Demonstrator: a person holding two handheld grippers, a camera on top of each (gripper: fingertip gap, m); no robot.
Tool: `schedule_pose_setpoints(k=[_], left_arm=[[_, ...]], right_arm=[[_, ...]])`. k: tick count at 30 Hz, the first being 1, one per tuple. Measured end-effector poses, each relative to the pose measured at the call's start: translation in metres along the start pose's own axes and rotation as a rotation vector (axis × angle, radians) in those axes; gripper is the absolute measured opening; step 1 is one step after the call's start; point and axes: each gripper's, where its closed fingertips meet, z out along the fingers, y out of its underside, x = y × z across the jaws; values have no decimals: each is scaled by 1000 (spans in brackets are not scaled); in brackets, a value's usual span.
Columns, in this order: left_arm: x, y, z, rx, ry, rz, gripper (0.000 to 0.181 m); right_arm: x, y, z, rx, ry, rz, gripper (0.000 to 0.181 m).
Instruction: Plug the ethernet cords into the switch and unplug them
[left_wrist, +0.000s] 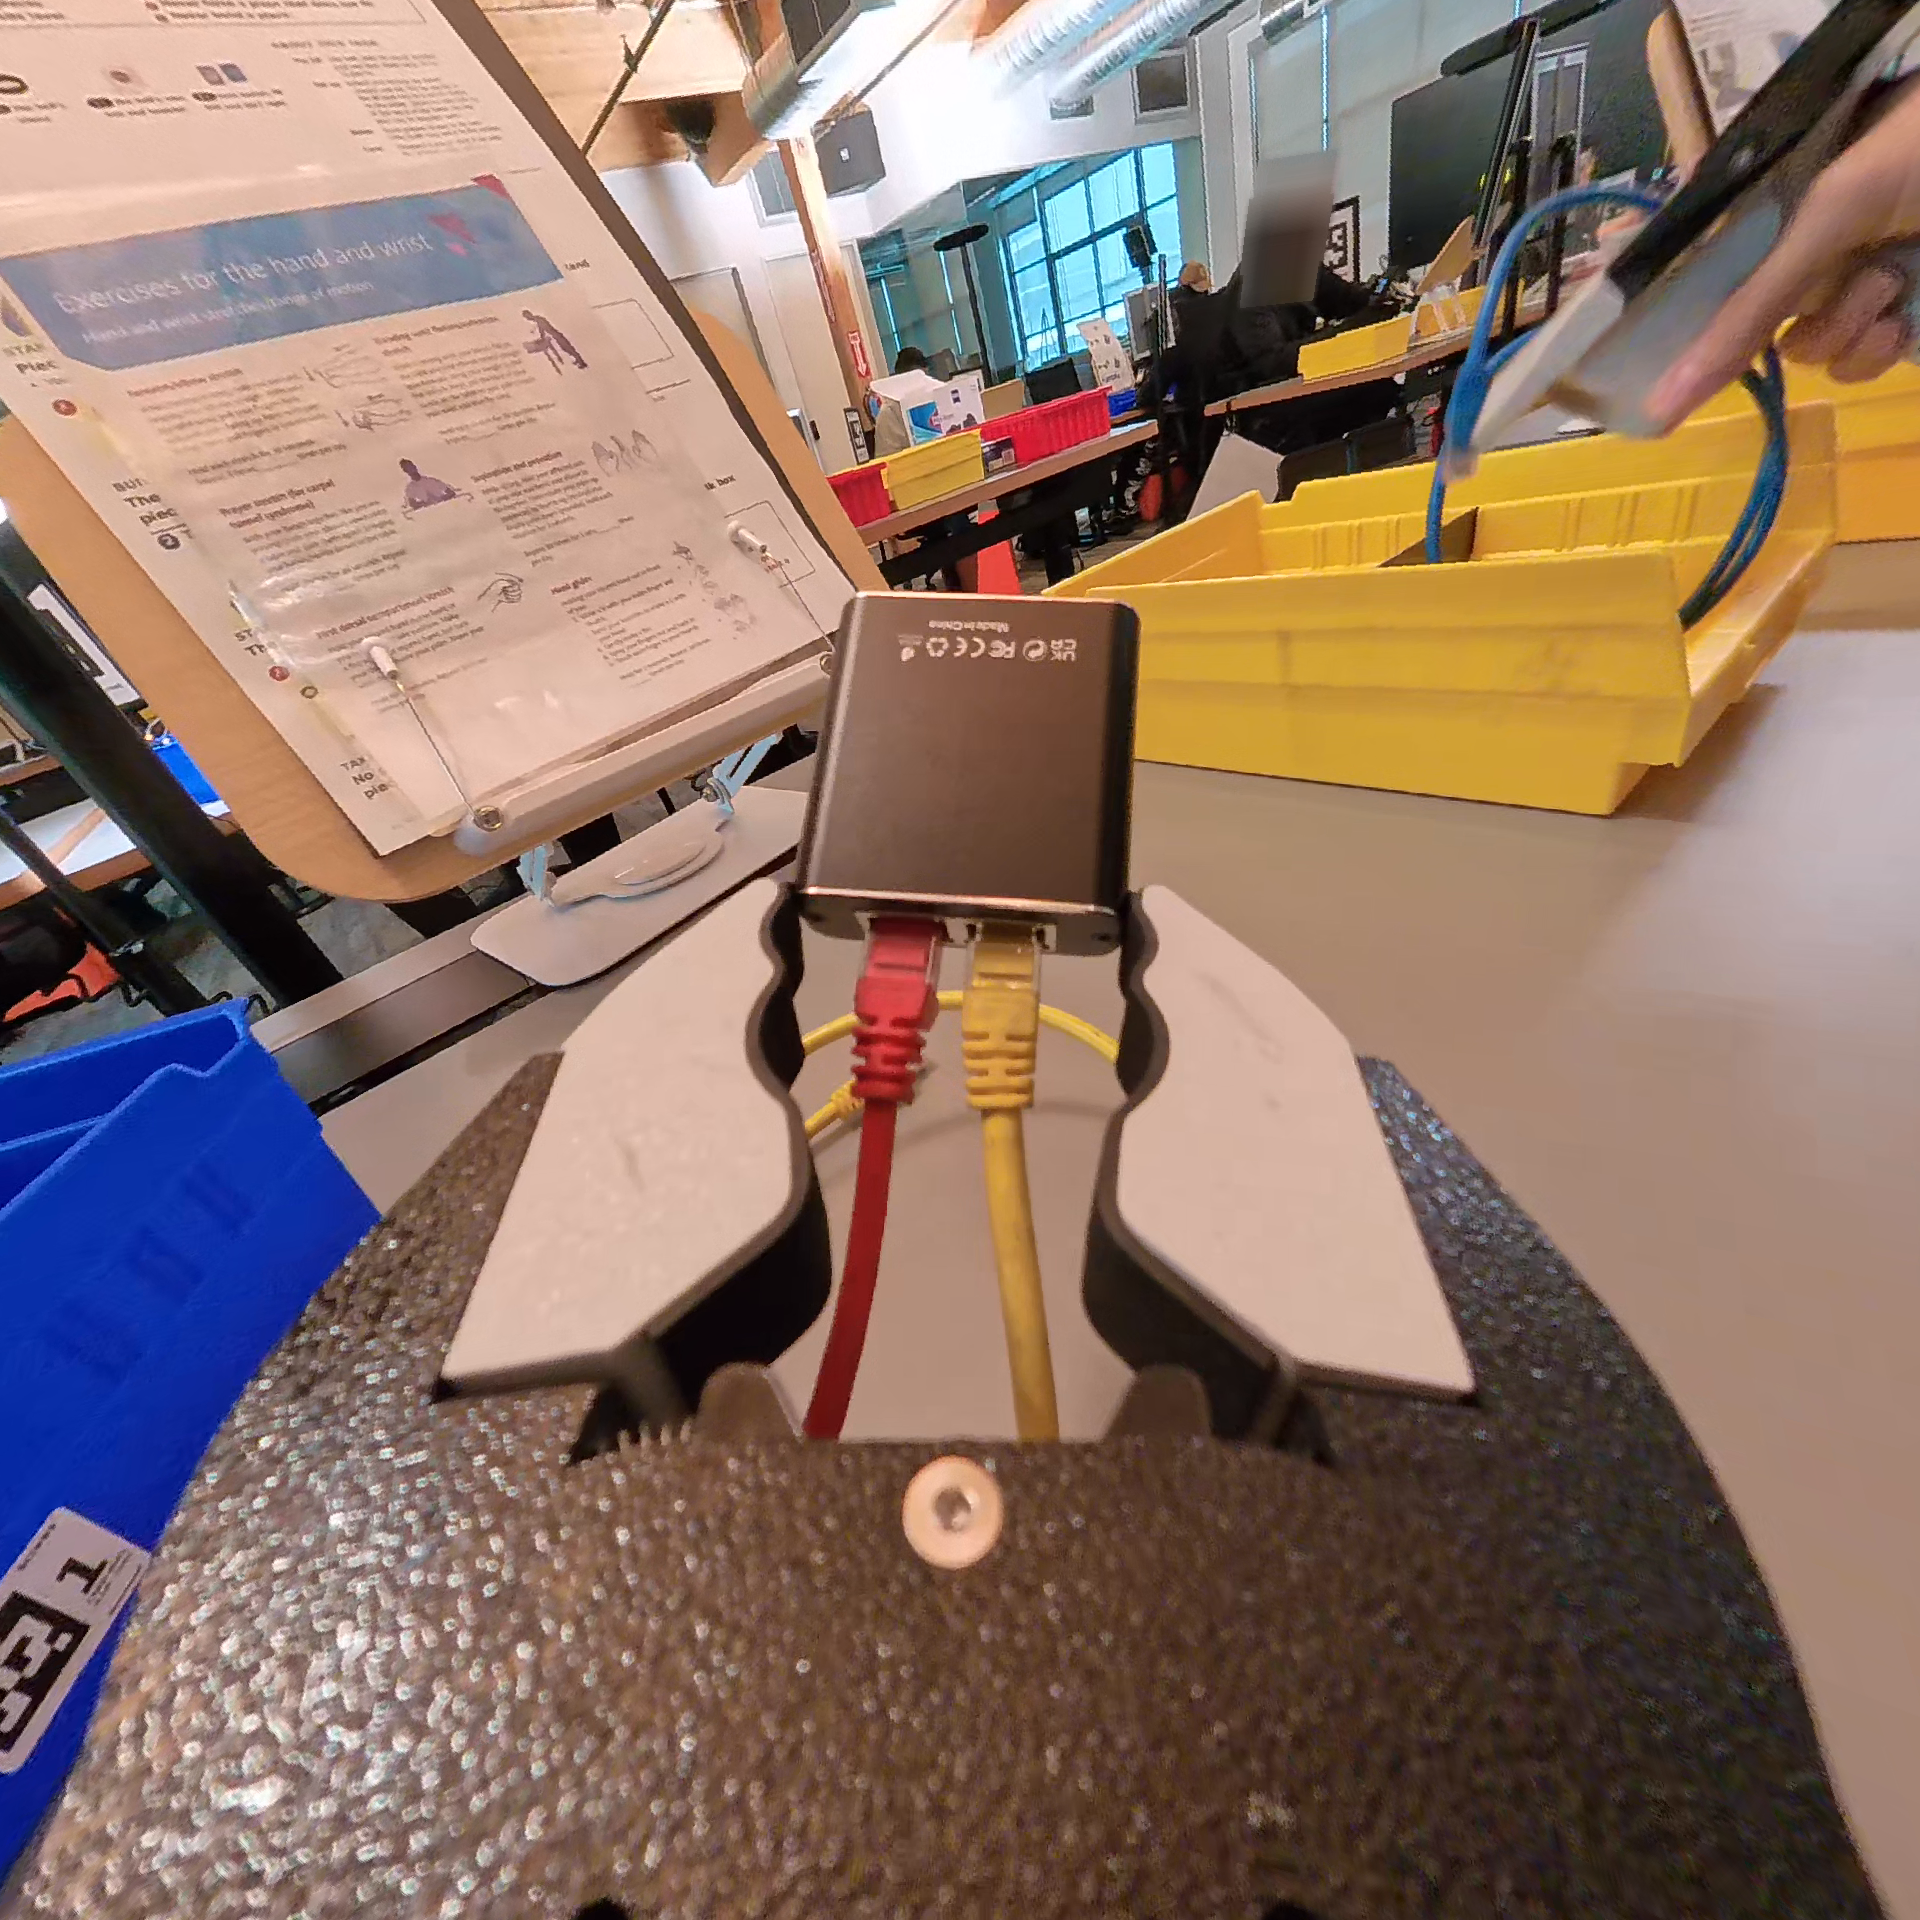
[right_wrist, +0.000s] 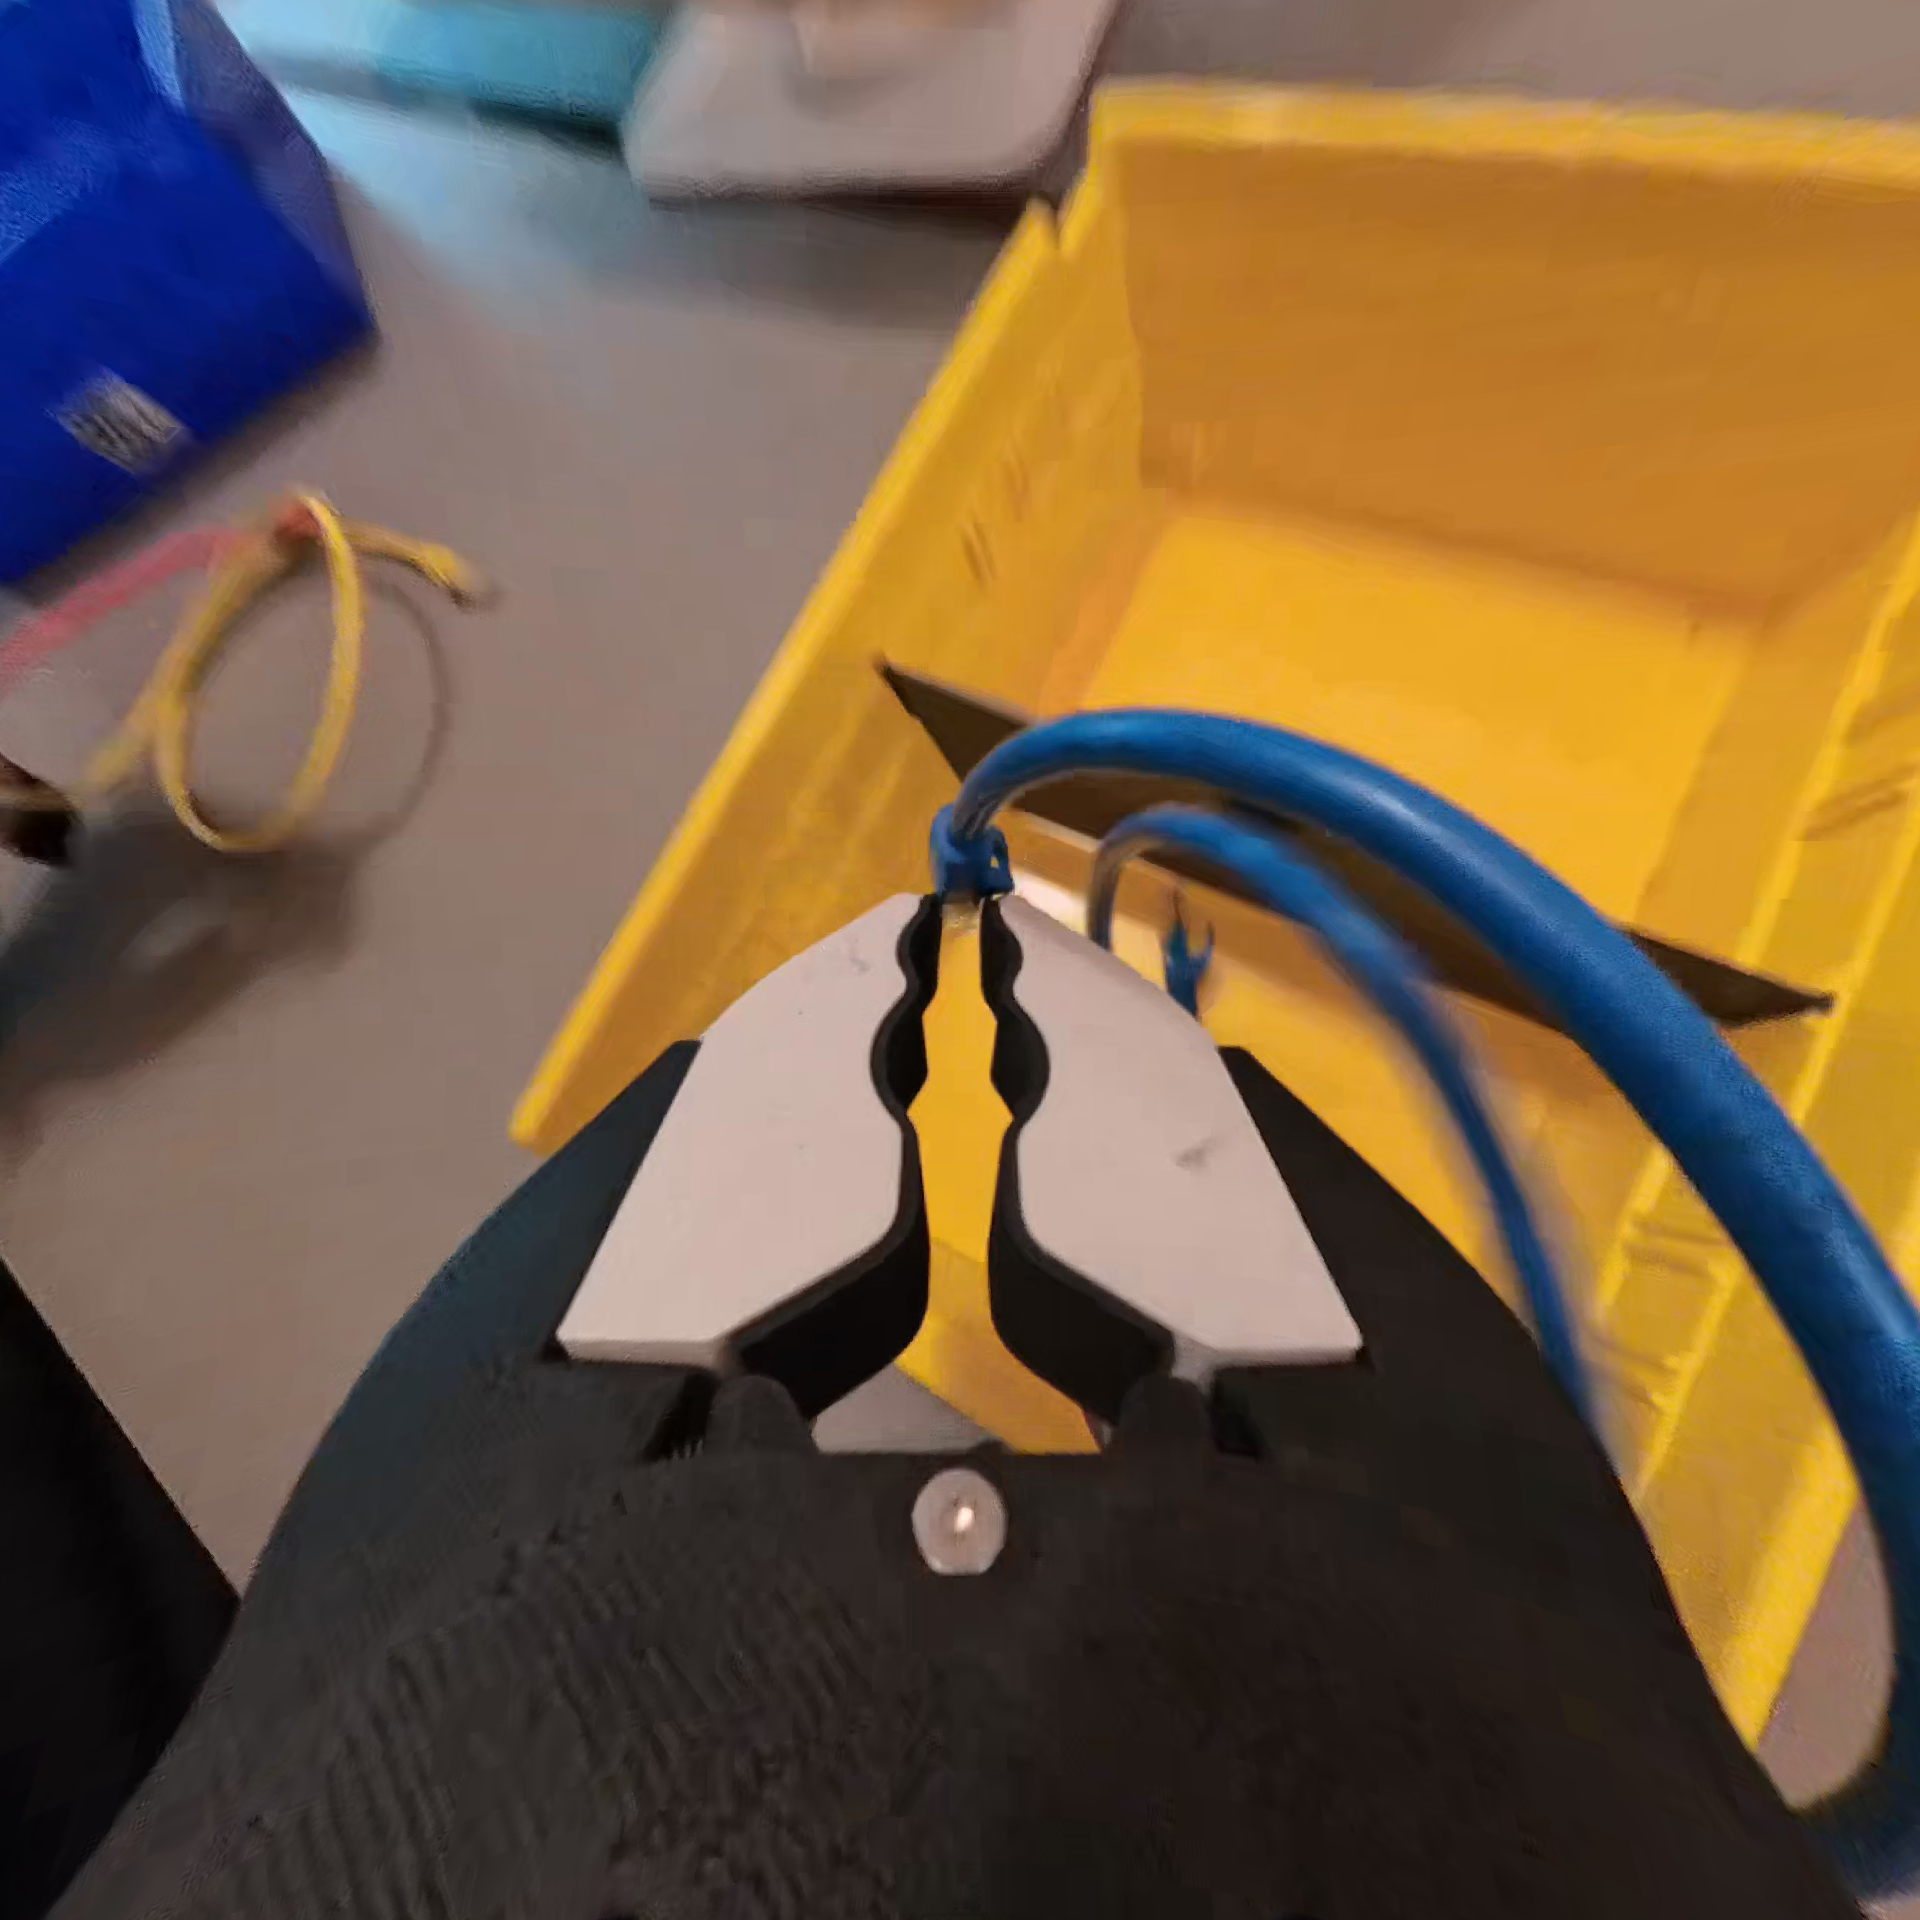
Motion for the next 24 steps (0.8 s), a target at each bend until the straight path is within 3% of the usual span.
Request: schedule_pose_setpoints(k=[4, 8, 12, 14, 19, 24], left_arm=[[0, 1, 0, -1, 1, -2, 58], [1, 2, 1, -7, 6, 1, 58], [2, 3, 1, -7, 8, 4, 58], [2, 3, 1, -7, 9, 3, 58], [3, 3, 1, -9, 22, 5, 58], [10, 5, 3, -32, 69, 17, 58]], right_arm=[[14, 51, 26, -293, 60, -64, 7], [6, 65, 34, -414, 36, -46, 9], [5, 80, 21, -554, 51, -28, 54], [13, 85, 9, -605, 111, -50, 62], [-7, 57, -13, -434, 97, -80, 83], [-70, 25, -42, -249, -139, -124, 78]])
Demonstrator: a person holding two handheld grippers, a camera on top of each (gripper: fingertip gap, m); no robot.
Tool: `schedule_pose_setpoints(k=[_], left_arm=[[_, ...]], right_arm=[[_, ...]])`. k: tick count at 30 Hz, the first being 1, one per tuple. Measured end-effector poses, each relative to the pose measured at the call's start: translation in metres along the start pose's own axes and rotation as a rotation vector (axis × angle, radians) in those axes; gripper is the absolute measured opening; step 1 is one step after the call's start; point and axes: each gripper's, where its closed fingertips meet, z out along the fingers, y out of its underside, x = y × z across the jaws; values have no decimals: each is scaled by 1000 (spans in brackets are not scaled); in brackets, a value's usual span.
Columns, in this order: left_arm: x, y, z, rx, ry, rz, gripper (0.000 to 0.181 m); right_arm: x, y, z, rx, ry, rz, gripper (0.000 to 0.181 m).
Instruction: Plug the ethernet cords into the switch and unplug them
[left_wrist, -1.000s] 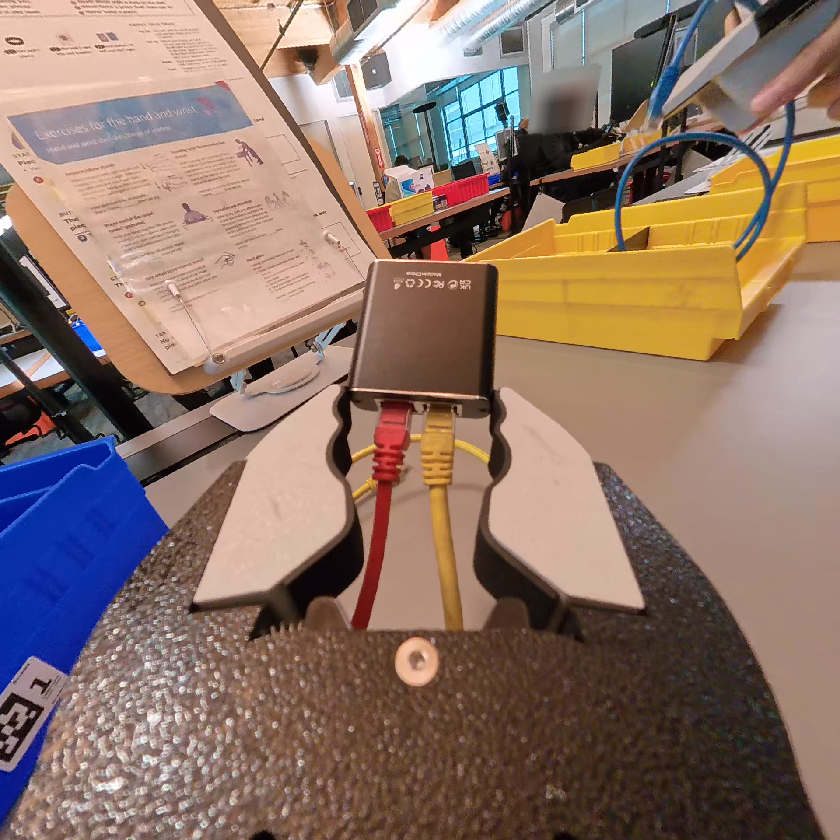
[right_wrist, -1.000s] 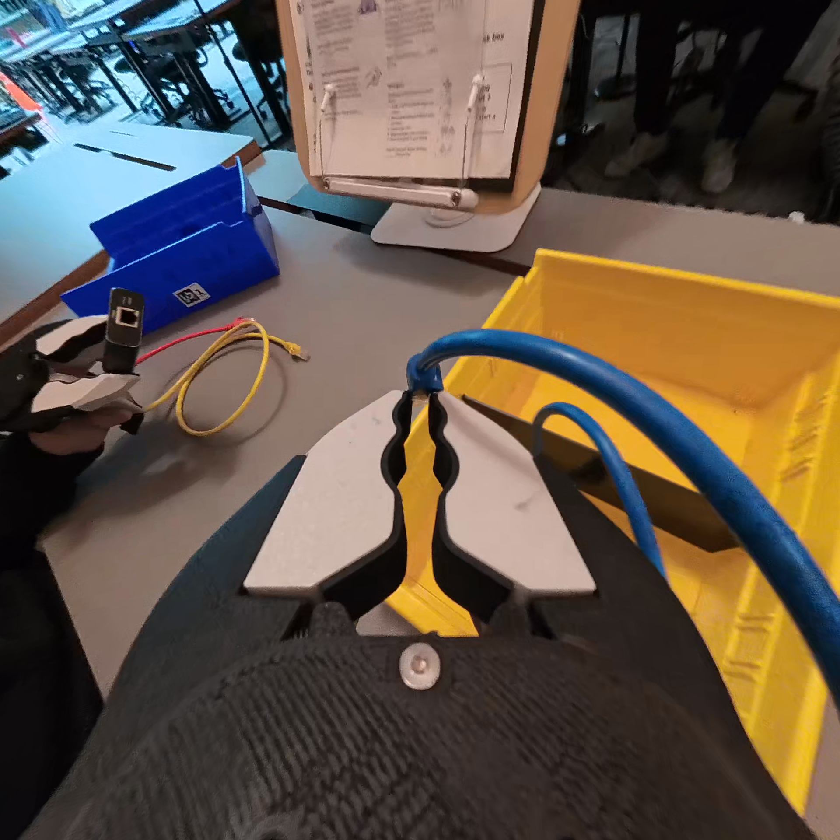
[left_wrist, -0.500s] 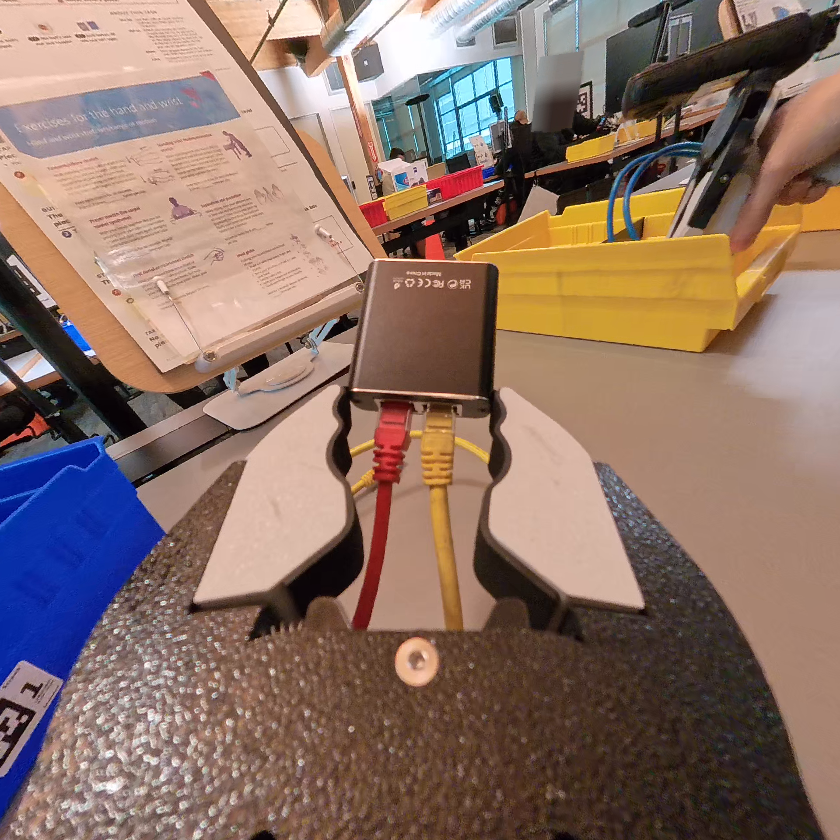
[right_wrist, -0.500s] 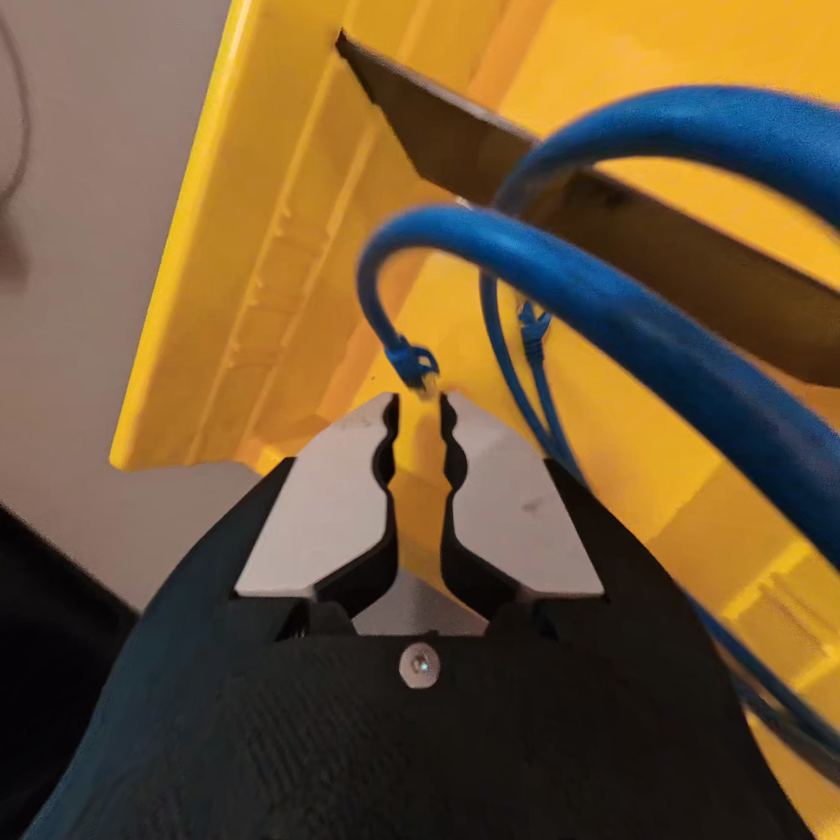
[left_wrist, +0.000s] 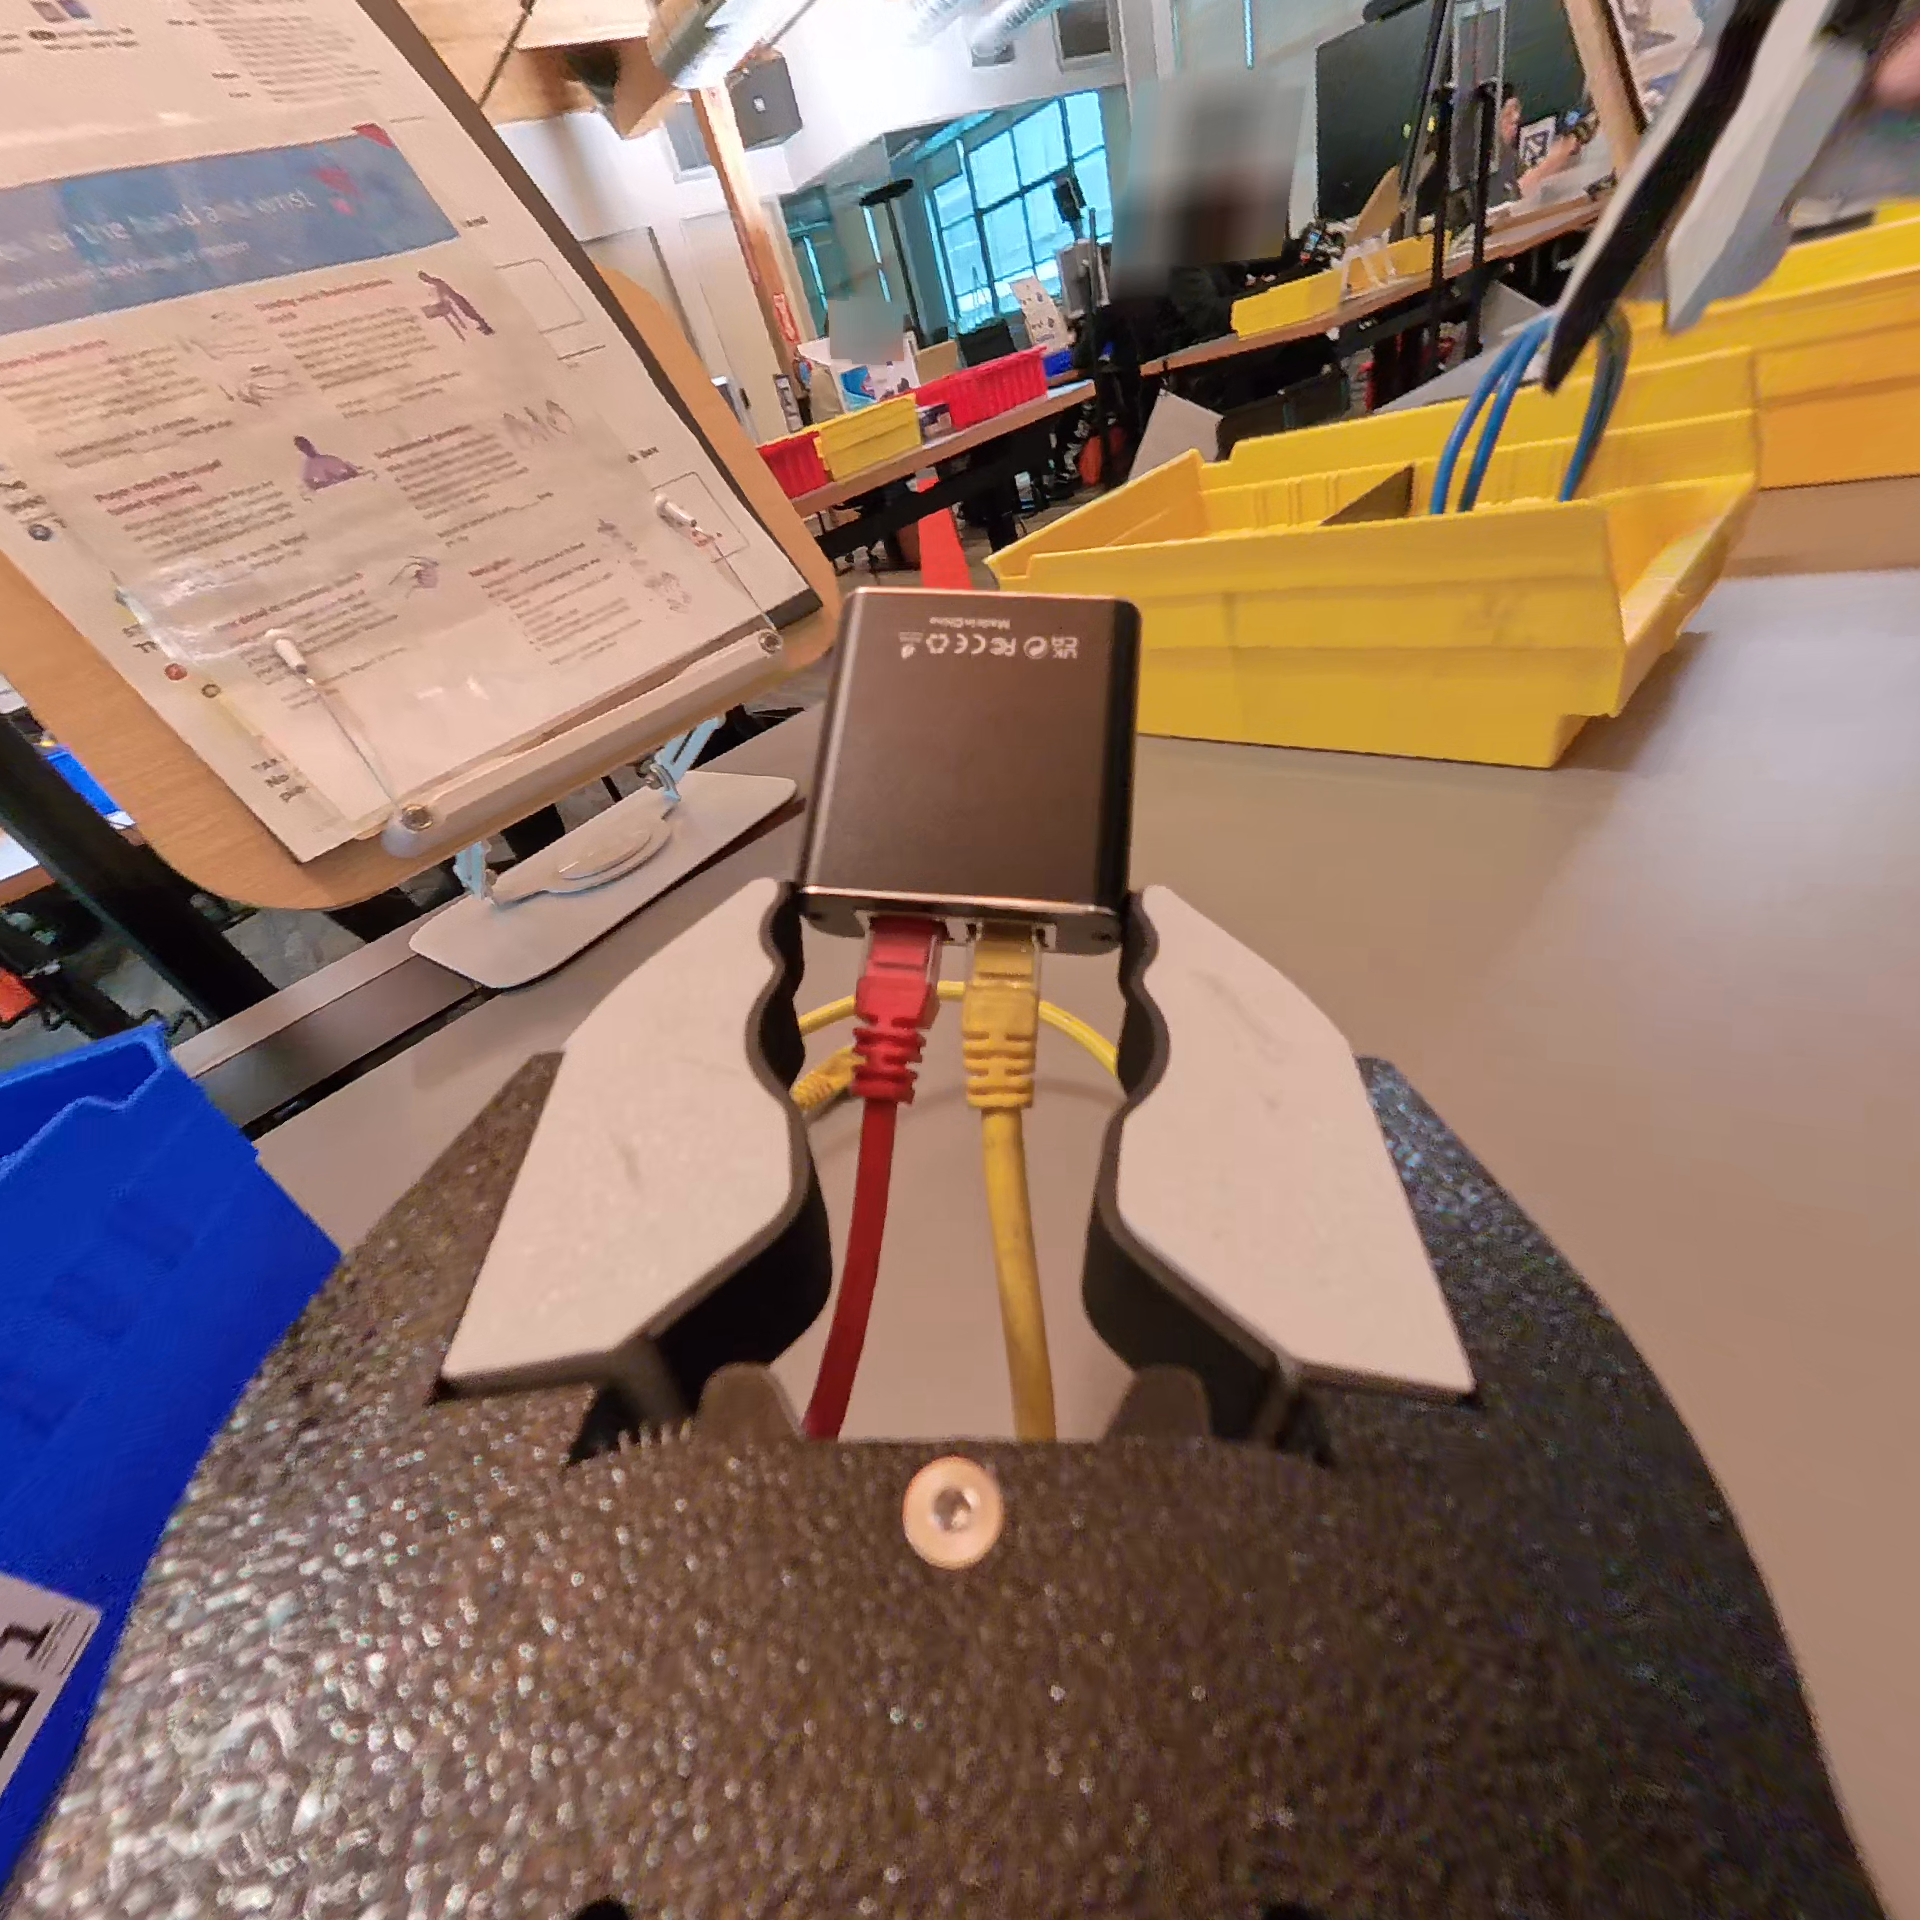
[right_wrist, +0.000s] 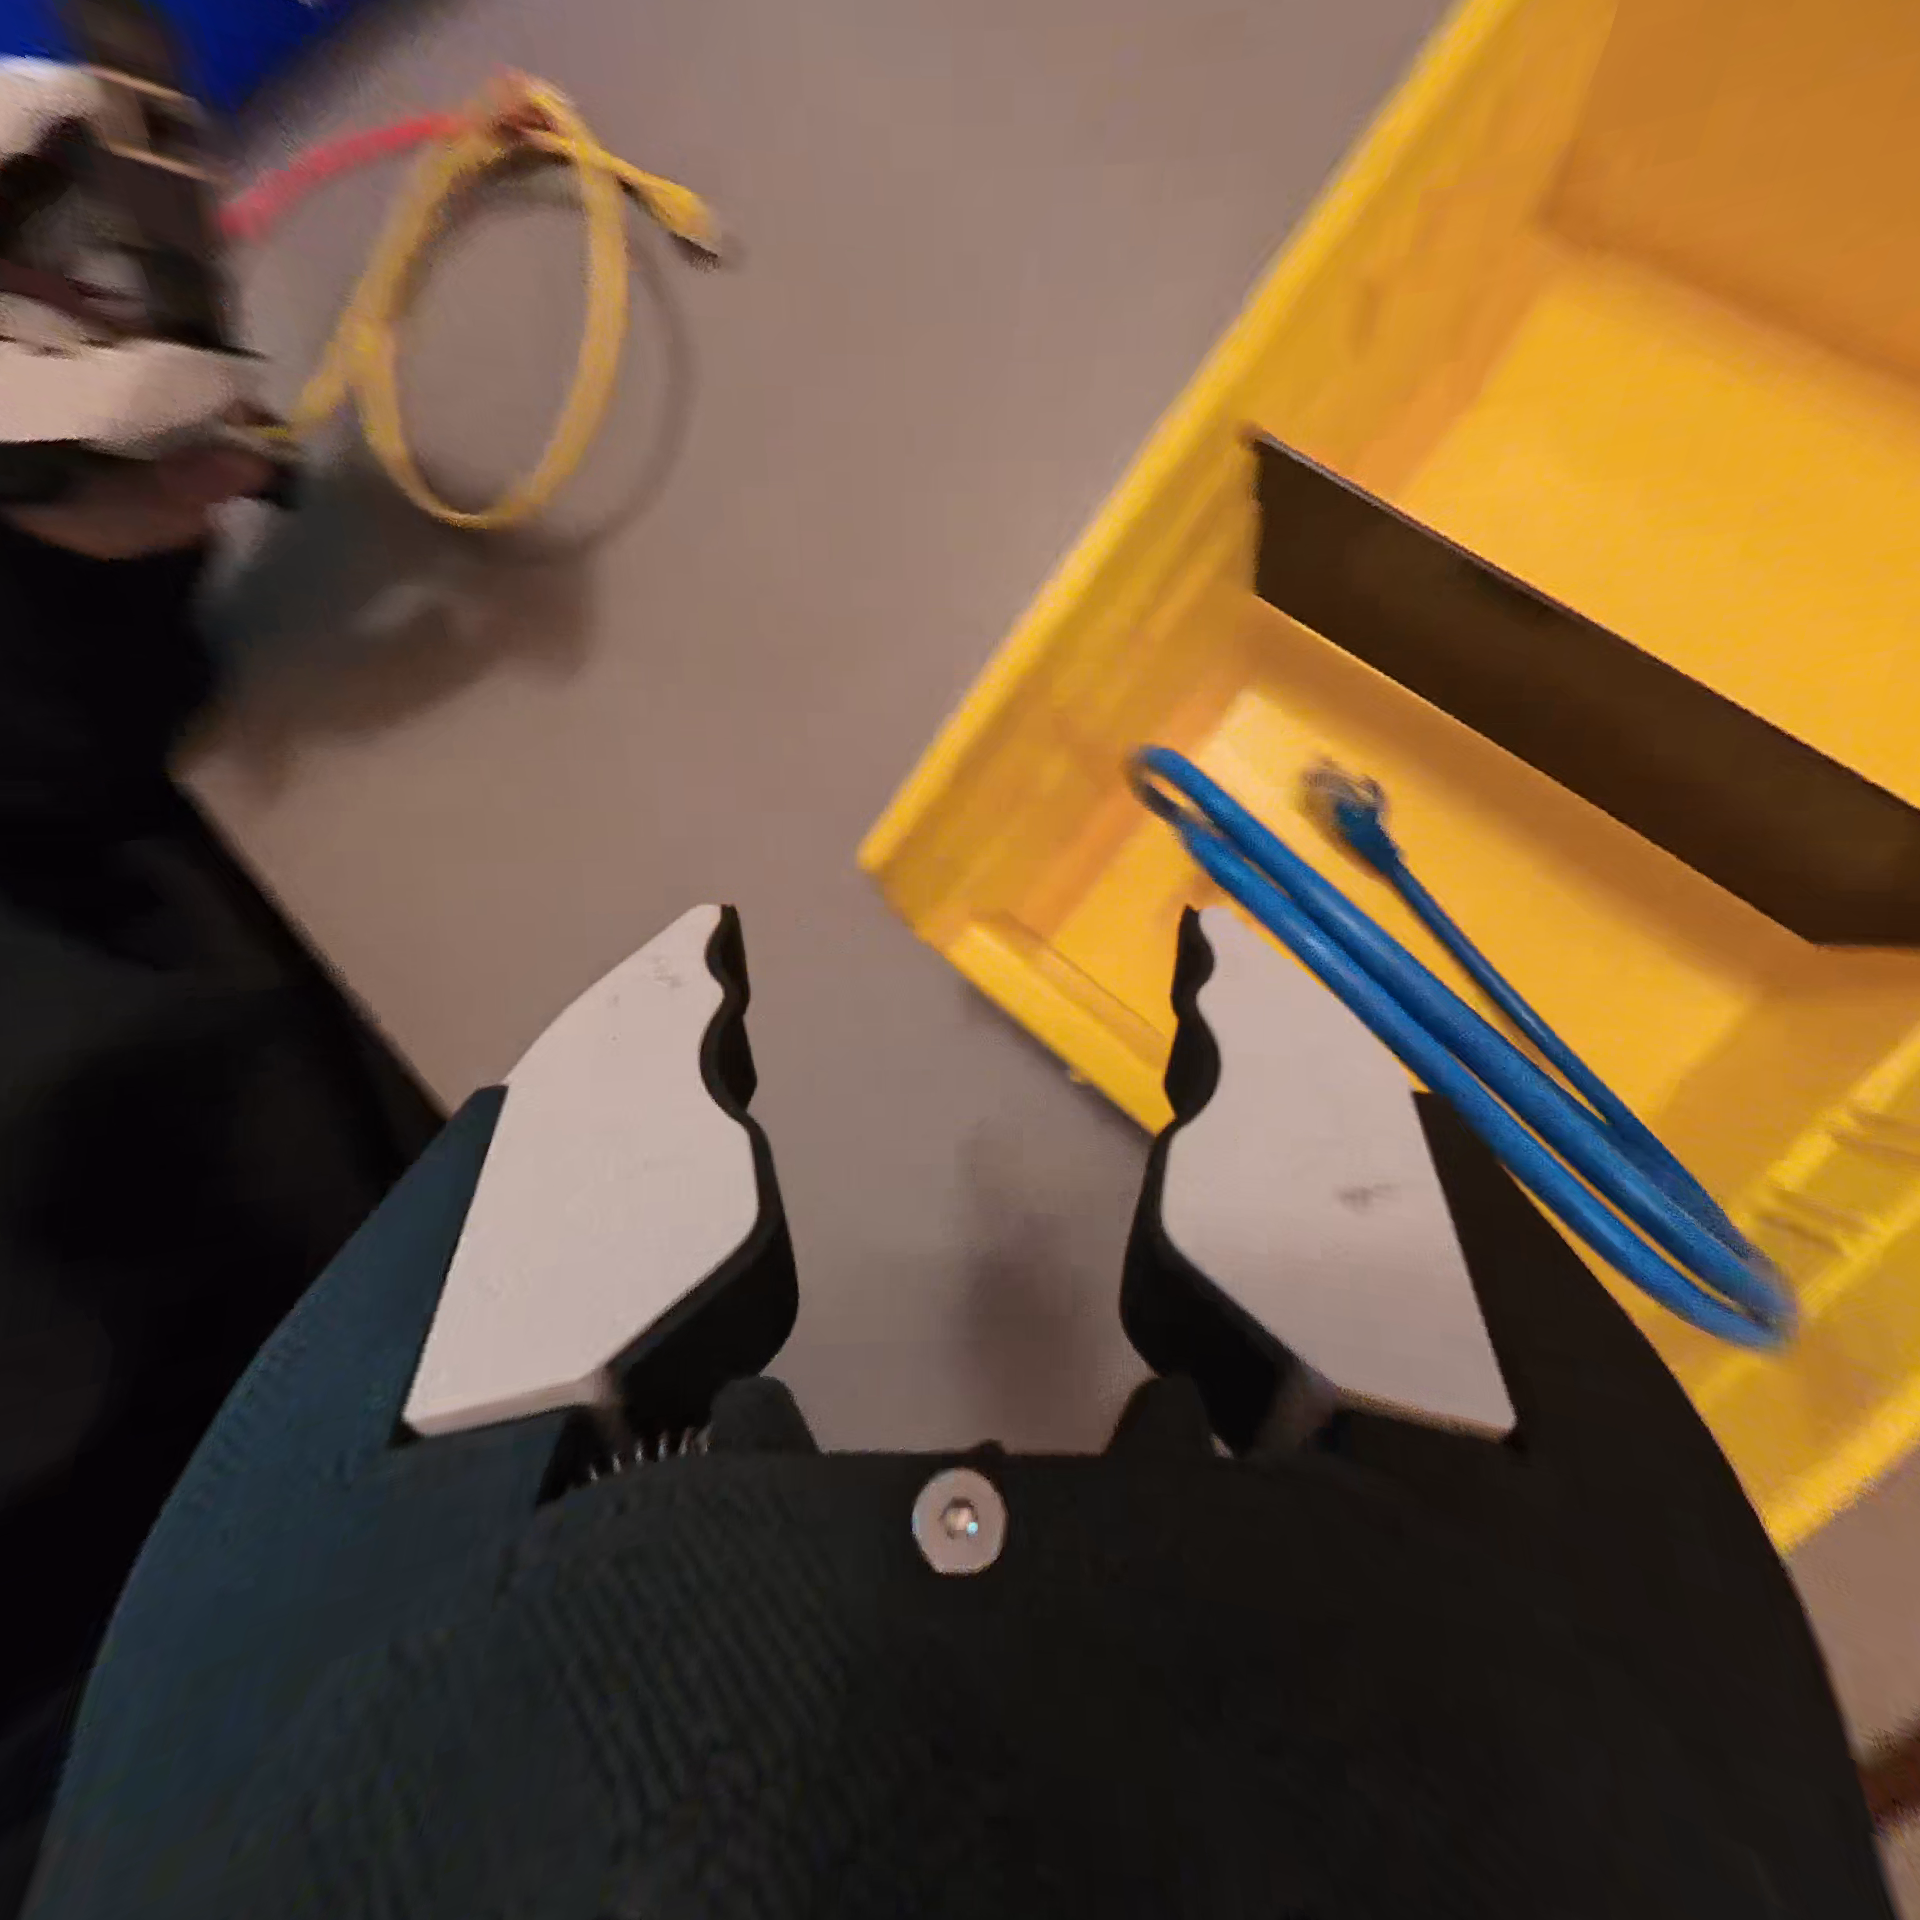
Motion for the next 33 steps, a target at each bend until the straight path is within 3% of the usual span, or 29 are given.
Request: schedule_pose_setpoints(k=[3, 4, 5, 7, 8, 9, 11, 15, 17, 19, 23, 26, 29, 31, 33], left_arm=[[6, 2, 2, -47, 80, -4, 58], [8, 3, 1, -69, 104, -4, 58], [9, 4, 1, -94, 131, -3, 58], [8, 4, -2, -131, 169, -4, 58], [7, 5, -4, -151, 192, -2, 58], [6, 5, -6, -171, 211, 3, 58], [3, 8, -10, -213, 238, 22, 58], [-3, 15, -12, -246, 257, 41, 58], [-4, 16, -12, -245, 266, 22, 58], [-1, 16, -12, -242, 287, 11, 58], [17, 8, -19, -210, 397, 105, 58], [40, 1, -31, -158, 524, 236, 58], [56, -3, -42, -93, 580, 432, 58], [65, -5, -50, -46, 608, 566, 58], [70, -4, -54, -36, 612, 652, 58]], right_arm=[[-45, -1, -10, 26, -190, -86, 67], [-38, 8, -9, -26, -131, -72, 55], [-15, 21, -7, -120, 23, -41, 51], [36, 48, -10, -286, 328, 6, 59], [43, 56, -5, -330, 348, 17, 62], [38, 60, 5, -341, 275, 21, 63], [23, 53, 20, -275, 152, 15, 57], [14, 18, 32, -113, 197, -97, 63], [-7, 0, 39, -46, 177, -176, 66], [-49, -26, 50, 64, 86, -271, 69], [-160, -58, 79, 242, -236, -418, 64], [-222, -54, 110, 154, -514, -366, 65], [-241, -58, 138, 91, -607, -310, 83], [-254, -57, 142, 39, -736, -261, 69], [-262, -46, 146, -63, -827, -260, 33]])
